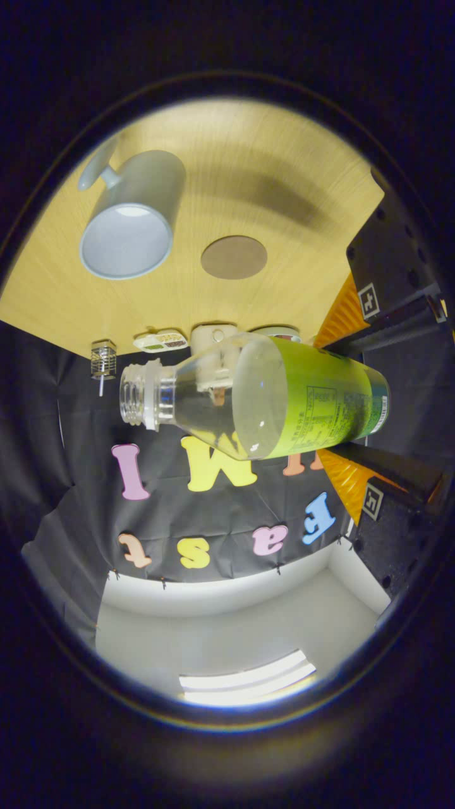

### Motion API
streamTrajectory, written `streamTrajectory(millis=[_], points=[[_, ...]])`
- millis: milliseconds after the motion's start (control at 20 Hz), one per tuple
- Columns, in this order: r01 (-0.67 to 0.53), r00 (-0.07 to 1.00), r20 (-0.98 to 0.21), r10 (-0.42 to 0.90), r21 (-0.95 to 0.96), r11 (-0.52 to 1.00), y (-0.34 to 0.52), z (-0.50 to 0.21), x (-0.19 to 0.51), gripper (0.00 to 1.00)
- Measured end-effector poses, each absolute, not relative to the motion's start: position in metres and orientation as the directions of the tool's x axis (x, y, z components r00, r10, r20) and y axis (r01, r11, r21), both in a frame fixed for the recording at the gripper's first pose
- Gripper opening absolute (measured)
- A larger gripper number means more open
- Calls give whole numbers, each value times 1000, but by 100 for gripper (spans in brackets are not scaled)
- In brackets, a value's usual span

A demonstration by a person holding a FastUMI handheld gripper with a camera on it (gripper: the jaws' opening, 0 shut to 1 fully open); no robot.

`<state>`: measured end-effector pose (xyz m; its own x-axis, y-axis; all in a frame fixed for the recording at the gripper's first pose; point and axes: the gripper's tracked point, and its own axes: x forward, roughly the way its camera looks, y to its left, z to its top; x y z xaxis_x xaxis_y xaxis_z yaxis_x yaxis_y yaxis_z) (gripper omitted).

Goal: Take the bottle from table, then pour the juice into the cup, finally place the bottle on the coaster

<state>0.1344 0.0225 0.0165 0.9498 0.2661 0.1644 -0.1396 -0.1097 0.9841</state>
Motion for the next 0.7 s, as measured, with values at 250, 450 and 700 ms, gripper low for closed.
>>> streamTrajectory(millis=[250,450,700], points=[[-150,951,192,244,972,-182,13,24,143,78],[-136,953,185,240,969,-207,13,21,149,78],[-137,952,195,236,960,-242,17,22,150,78]])
